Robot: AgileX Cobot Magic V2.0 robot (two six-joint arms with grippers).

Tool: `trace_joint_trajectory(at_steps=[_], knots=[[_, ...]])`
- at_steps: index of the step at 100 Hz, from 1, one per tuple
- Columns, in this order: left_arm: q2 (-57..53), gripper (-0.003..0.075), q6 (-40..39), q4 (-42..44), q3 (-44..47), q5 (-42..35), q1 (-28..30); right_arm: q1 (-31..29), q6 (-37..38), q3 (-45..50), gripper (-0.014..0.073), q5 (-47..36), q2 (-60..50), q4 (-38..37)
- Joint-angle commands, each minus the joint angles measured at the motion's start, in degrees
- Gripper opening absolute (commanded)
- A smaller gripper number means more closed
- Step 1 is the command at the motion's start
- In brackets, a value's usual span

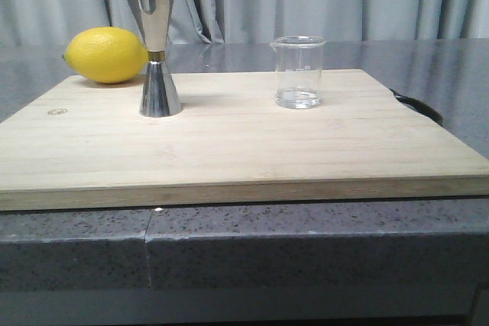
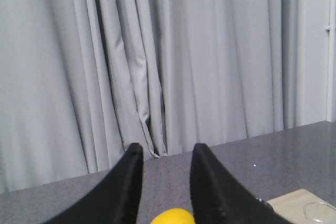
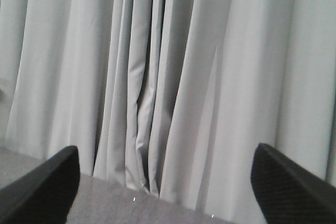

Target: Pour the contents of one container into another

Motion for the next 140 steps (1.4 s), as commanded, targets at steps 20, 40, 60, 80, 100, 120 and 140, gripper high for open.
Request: trace_joint_trajectory(at_steps=[20, 40, 60, 80, 100, 120, 140], knots=[[-6.41, -0.0007, -0.59, -0.05, -1.70, 6.37, 0.25, -0.51, -9.83, -1.48, 0.0349, 10.72, -13.31, 1.09], [-12.41, -0.0019, -0.59, -0.05, -1.70, 15.01, 0.25, -3.22, -9.83, -1.48, -0.0067, 24.14, -21.69, -2.81], [-16.39, -0.0019, 0.65, -0.05, -0.71, 19.37, 0.25, -9.39, -9.83, -1.38, -0.0050, 32.78, -26.38, -12.10], [-16.59, -0.0019, 0.79, -0.39, 5.38, 19.01, 0.25, -12.98, -4.65, -0.58, -0.0050, 36.66, -28.73, -11.61], [-16.59, -0.0019, 0.79, -0.39, 10.72, 17.80, 0.25, -12.98, -4.27, 5.98, -0.0050, 36.65, -31.54, -11.61], [-16.59, -0.0019, 0.79, -0.15, 14.22, 16.92, 0.25, -12.98, 0.79, 13.56, -0.0050, 33.43, -35.19, -11.56], [-16.59, -0.0019, 0.79, 3.57, 17.80, 9.40, 0.25, -12.98, 5.50, 20.61, -0.0050, 27.62, -36.79, -9.59]])
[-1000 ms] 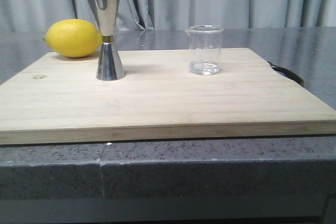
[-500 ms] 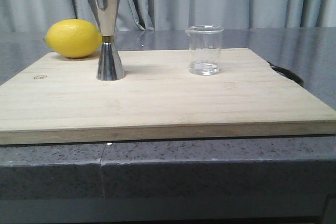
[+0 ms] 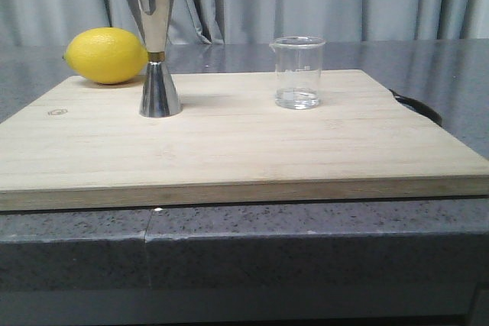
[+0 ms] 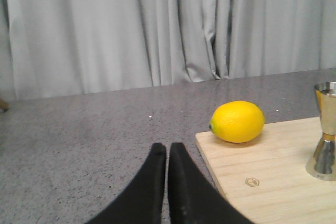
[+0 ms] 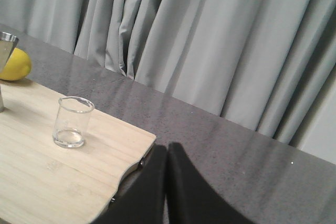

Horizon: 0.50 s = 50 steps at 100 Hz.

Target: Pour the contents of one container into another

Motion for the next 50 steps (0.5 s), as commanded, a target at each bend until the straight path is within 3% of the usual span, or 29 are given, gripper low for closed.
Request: trace_joint_trajectory(at_steps=[1, 20, 50], knots=[[0.78, -0.0019, 0.10, 2.05, -0.06, -5.57, 0.25, -0.33, 2.13, 1.46, -0.0050, -7.13, 0.47, 1.97], [0.78, -0.0019, -0.99, 0.49, 1.48, -8.11, 0.25, -0.33, 2.82, 5.49, -0.0050, -12.54, 0.47, 6.56], [0.78, -0.0019, -0.99, -0.14, 2.15, -8.71, 0.25, -0.33, 2.82, 5.49, -0.0052, -10.70, 0.47, 9.06]])
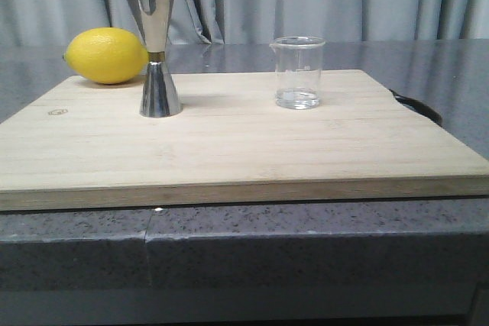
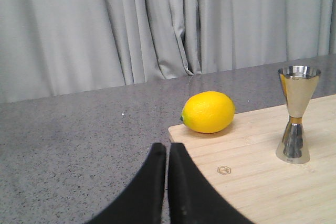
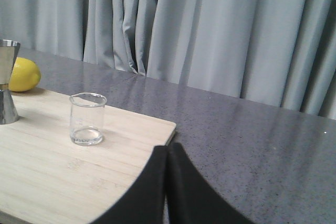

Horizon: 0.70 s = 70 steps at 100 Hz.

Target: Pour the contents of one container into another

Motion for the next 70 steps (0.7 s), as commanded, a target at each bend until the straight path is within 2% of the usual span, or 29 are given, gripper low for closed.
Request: trace_joint_trajectory(at_steps=[1, 11, 58, 64, 70], knots=[[0.78, -0.0019, -0.65, 0.12, -1.59, -2.89, 0.25, -0.33, 0.11, -1.38, -0.0052, -3.94, 0.59, 2.24], [0.78, -0.0019, -0.65, -0.29, -1.59, -2.89, 0.25, -0.33, 0.11, -1.38, -0.0052, -3.83, 0.59, 4.71], [0.78, -0.0019, -0.65, -0.41, -0.99, -3.01, 0.25, -0.33, 0.11, -1.38, -0.0052, -3.83, 0.59, 4.71], [0.78, -0.0019, -0.65, -3.06, -0.28, -2.78, 0.25, -0.33, 0.11, -1.38, -0.0052, -3.83, 0.59, 4.71], [0.78, -0.0019, -0.65, -11.90, 0.72, -2.50, 0.25, -0.33, 0.11, -1.38, -0.0052, -3.83, 0.59, 4.71]])
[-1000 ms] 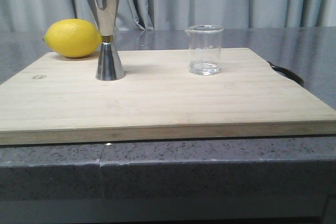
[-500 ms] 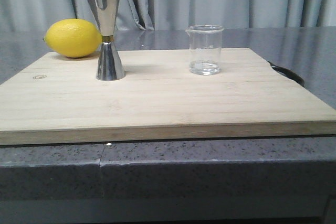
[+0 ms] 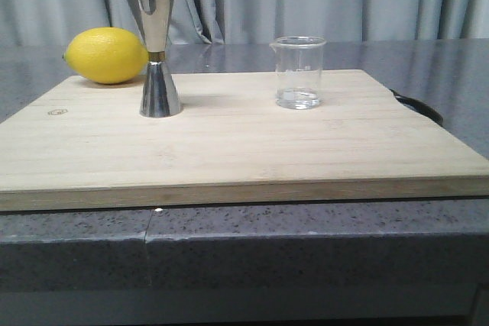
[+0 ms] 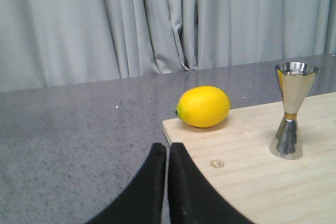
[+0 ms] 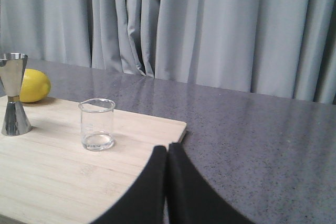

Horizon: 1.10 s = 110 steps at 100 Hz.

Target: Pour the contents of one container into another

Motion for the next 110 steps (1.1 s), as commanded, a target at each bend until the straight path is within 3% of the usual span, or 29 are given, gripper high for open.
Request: trace_joint_trajectory(at_steps=[1, 9, 18, 35, 43, 51, 79, 110], knots=[[0.78, -0.0019, -0.48, -9.66, -0.28, -2.09, 0.25, -0.33, 0.07, -1.38, -0.0052, -3.90, 0.59, 0.32], [0.78, -0.0019, 0.91, -25.25, 0.55, -0.44, 0.42, -0.33, 0.07, -1.38, -0.0052, -3.90, 0.59, 0.32], [0.76, -0.0019, 7.72, -30.47, 1.40, 0.72, 2.02, -0.33, 0.07, -1.38, -0.0052, -3.90, 0.59, 0.32], [0.53, -0.0019, 36.11, -48.81, 5.86, -14.31, 6.76, -0.33, 0.07, -1.38, -0.0052, -3.90, 0.59, 0.32], [0.28, -0.0019, 37.53, -49.42, 7.89, -21.54, 9.39, -0.33, 0.07, -1.38, -0.0052, -3.90, 0.59, 0.32], [-0.56, -0.0019, 37.53, -49.54, 9.67, -24.10, 11.07, -0.33, 0.07, -1.38, -0.0052, -3.90, 0.59, 0.32], [-6.94, -0.0019, 45.01, -52.84, 11.94, -21.63, 13.63, -0.33, 0.07, -1.38, -0.0052, -3.90, 0.59, 0.32], [-8.52, -0.0019, 45.13, -53.37, 11.94, -21.78, 16.48, -0.33, 0.07, -1.38, -0.0052, -3.90, 0.59, 0.32]])
